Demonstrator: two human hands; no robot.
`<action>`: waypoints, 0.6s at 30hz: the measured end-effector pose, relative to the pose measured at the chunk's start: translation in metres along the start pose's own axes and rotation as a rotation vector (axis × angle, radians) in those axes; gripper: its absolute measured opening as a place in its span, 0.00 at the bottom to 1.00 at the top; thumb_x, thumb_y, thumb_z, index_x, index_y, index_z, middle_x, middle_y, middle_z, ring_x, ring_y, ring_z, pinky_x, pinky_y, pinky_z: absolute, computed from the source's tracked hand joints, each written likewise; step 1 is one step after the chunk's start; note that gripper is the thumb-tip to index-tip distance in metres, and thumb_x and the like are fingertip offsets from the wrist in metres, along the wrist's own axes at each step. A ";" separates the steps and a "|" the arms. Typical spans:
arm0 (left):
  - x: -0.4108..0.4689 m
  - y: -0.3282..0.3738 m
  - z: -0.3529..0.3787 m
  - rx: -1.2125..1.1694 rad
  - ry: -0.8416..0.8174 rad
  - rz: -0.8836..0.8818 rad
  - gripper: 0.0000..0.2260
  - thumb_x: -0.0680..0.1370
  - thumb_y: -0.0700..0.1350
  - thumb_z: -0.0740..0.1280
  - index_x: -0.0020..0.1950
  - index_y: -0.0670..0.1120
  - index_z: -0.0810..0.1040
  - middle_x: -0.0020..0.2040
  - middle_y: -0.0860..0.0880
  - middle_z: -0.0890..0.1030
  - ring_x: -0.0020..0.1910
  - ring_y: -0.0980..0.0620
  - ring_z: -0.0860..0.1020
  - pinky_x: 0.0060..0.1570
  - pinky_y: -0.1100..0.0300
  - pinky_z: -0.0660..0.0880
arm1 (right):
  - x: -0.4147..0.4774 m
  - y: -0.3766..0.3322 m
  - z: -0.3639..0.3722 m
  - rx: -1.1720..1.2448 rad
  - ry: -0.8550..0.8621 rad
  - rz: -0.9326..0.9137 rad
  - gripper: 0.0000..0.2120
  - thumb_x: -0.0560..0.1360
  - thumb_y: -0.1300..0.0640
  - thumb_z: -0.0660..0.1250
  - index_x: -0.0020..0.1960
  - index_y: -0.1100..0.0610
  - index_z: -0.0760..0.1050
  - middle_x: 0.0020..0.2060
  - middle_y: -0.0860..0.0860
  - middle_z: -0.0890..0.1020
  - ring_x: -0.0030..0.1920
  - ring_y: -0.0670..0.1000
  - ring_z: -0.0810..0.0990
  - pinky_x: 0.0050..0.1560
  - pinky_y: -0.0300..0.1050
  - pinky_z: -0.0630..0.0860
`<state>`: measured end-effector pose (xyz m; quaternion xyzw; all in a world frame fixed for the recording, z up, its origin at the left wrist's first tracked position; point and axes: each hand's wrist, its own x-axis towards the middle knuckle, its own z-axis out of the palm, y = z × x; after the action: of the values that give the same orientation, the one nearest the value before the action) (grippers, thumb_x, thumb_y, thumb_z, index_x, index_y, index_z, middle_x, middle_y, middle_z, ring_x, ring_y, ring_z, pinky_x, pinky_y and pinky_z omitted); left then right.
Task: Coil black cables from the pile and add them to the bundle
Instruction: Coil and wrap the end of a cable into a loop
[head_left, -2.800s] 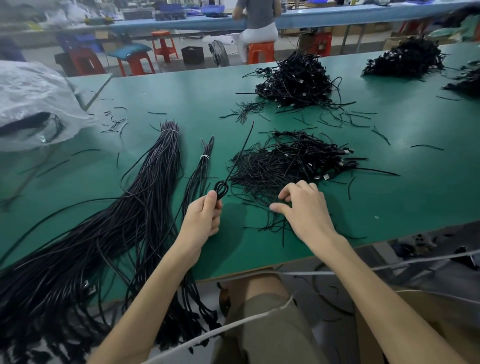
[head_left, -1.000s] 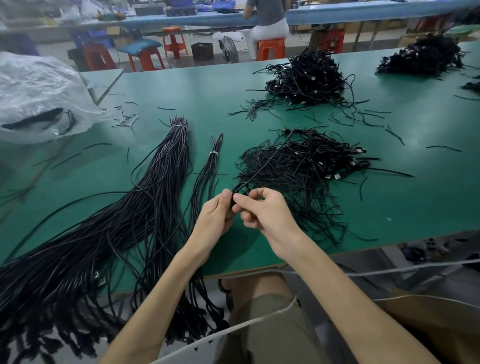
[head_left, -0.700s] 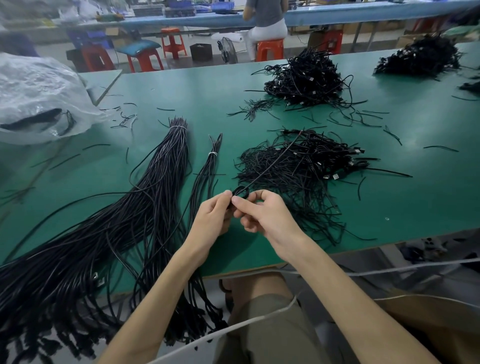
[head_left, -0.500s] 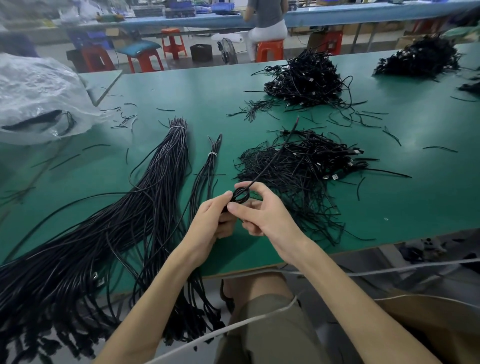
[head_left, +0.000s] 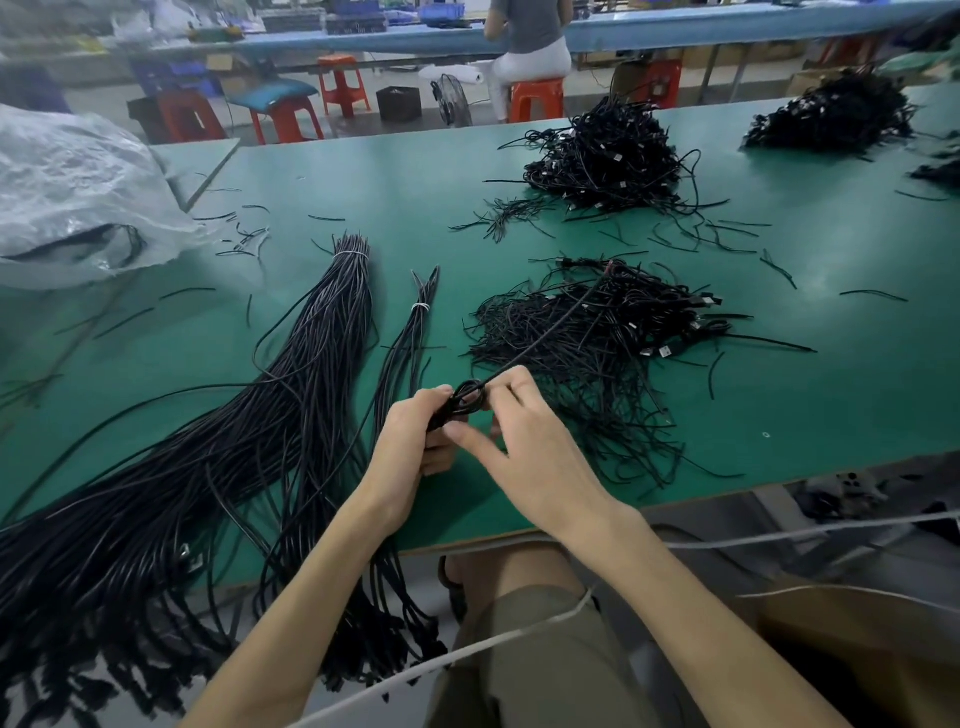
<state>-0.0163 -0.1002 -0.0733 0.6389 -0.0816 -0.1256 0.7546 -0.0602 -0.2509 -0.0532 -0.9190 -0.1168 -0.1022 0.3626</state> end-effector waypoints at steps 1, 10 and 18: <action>0.000 0.000 0.000 0.002 0.010 0.008 0.14 0.79 0.52 0.61 0.33 0.53 0.68 0.30 0.53 0.60 0.27 0.53 0.54 0.25 0.60 0.54 | 0.000 -0.001 -0.001 -0.041 0.000 -0.027 0.18 0.82 0.41 0.62 0.55 0.56 0.71 0.55 0.46 0.65 0.45 0.49 0.76 0.44 0.48 0.77; 0.000 0.000 0.000 0.051 0.020 0.020 0.18 0.78 0.53 0.59 0.28 0.52 0.66 0.27 0.53 0.58 0.25 0.53 0.54 0.23 0.63 0.56 | -0.002 0.000 -0.003 -0.066 0.108 -0.126 0.11 0.84 0.53 0.64 0.52 0.61 0.74 0.51 0.52 0.73 0.41 0.56 0.76 0.41 0.55 0.77; 0.000 0.001 -0.001 0.053 0.008 0.006 0.20 0.80 0.55 0.60 0.29 0.50 0.70 0.27 0.51 0.59 0.25 0.52 0.57 0.24 0.62 0.59 | -0.003 0.002 0.003 -0.002 0.204 -0.168 0.09 0.83 0.58 0.66 0.45 0.58 0.71 0.44 0.48 0.71 0.34 0.48 0.68 0.35 0.44 0.69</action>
<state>-0.0163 -0.0994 -0.0721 0.6588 -0.0839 -0.1185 0.7382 -0.0619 -0.2507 -0.0576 -0.8911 -0.1556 -0.2253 0.3618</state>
